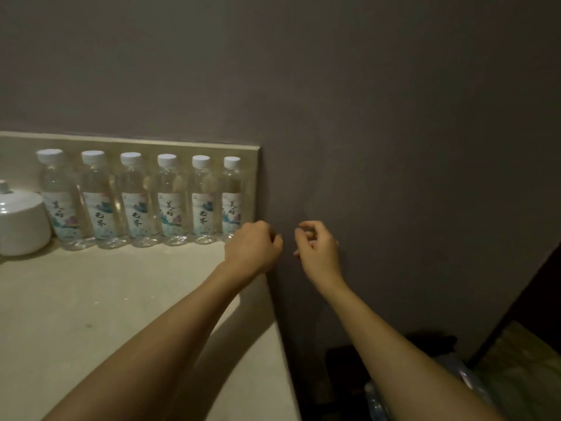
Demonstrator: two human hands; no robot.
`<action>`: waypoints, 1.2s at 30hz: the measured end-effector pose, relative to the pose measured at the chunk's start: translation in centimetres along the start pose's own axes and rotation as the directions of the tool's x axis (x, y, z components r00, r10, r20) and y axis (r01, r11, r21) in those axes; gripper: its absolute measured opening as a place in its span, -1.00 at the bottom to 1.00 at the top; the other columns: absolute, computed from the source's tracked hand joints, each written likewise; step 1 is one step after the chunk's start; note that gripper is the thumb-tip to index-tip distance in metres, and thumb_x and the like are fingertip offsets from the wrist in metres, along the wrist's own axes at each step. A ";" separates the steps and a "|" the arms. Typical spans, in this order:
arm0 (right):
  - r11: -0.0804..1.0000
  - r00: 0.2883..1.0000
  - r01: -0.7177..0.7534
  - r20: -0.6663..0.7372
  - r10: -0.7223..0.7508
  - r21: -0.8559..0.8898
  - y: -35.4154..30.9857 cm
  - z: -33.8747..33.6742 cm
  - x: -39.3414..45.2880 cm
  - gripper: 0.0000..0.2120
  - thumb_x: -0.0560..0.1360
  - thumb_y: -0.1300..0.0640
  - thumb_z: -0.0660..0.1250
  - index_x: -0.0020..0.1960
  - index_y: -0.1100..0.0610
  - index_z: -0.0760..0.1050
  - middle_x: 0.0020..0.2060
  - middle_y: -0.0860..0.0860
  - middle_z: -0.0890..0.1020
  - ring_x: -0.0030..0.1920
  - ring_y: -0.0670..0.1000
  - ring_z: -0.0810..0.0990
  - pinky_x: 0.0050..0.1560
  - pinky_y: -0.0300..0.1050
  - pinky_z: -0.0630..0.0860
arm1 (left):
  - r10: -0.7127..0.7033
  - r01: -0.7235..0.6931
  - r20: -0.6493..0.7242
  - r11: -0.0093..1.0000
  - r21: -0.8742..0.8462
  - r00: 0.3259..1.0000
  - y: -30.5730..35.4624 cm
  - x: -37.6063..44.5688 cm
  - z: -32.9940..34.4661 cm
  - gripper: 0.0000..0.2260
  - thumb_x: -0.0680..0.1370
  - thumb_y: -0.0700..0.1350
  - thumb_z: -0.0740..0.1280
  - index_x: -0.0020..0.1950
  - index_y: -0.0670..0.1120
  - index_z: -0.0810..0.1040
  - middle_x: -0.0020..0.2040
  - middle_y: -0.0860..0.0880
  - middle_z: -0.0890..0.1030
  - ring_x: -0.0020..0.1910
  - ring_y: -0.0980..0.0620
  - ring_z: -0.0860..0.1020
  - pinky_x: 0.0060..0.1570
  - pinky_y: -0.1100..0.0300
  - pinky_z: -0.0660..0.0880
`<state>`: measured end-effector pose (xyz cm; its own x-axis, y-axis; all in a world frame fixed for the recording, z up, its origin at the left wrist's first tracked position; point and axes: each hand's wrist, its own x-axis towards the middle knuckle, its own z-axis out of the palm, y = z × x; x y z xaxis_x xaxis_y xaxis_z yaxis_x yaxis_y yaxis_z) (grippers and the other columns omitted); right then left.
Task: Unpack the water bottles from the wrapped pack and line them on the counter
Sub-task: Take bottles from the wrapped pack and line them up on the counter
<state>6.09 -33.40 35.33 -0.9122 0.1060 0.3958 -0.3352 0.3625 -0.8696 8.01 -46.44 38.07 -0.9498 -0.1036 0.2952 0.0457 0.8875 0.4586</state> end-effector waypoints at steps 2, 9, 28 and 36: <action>0.999 0.999 0.002 -0.039 0.000 0.036 1.7 -2.9 -0.2 -0.93 0.57 0.13 0.29 0.03 0.08 0.51 -0.19 0.08 0.65 -0.29 0.03 0.61 -0.25 -0.08 0.57 | -0.005 0.005 -0.002 1.000 -0.023 1.000 2.6 -0.4 0.8 -0.69 0.56 0.10 0.23 -0.23 -0.09 0.55 -0.18 -0.11 0.65 -0.15 -0.15 0.64 -0.09 0.01 0.62; 0.999 0.987 0.019 -0.159 -0.012 0.047 7.0 -15.8 -0.3 -0.92 0.58 0.16 0.26 -0.07 0.06 0.49 -0.31 0.02 0.60 -0.41 -0.10 0.54 -0.36 -0.27 0.48 | 0.041 -0.041 0.023 0.999 -0.018 0.999 14.8 -2.7 6.4 -0.72 0.57 0.06 0.20 -0.22 -0.07 0.52 -0.18 -0.08 0.61 -0.17 -0.14 0.59 -0.15 0.10 0.50; 0.840 0.814 -0.540 -0.277 0.510 -0.040 30.5 -36.1 -8.4 -0.80 0.57 0.18 0.23 -0.16 -0.06 0.50 -0.23 0.07 0.64 -0.19 0.11 0.64 -0.14 0.07 0.61 | 0.021 -0.061 0.580 0.997 0.050 0.814 26.7 -8.4 31.2 -0.76 0.57 0.04 0.23 0.00 -0.09 0.57 -0.03 -0.10 0.61 -0.15 -0.06 0.55 -0.19 0.12 0.44; 0.683 0.694 -0.720 -0.160 0.702 -0.122 38.0 -36.3 -7.0 -0.80 0.57 0.25 0.22 -0.16 0.03 0.52 -0.24 0.13 0.63 -0.24 0.07 0.60 -0.13 0.08 0.60 | -0.007 0.018 0.731 1.000 -0.007 0.682 26.1 -6.8 41.1 -0.73 0.59 0.05 0.21 0.04 -0.11 0.59 -0.06 -0.07 0.63 -0.09 -0.06 0.62 -0.11 0.08 0.57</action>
<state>8.29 13.30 10.19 -0.8306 0.4759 -0.2892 0.4564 0.2844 -0.8431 2.92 -4.16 13.60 -0.8746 0.2512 -0.4146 0.0307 0.8822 0.4699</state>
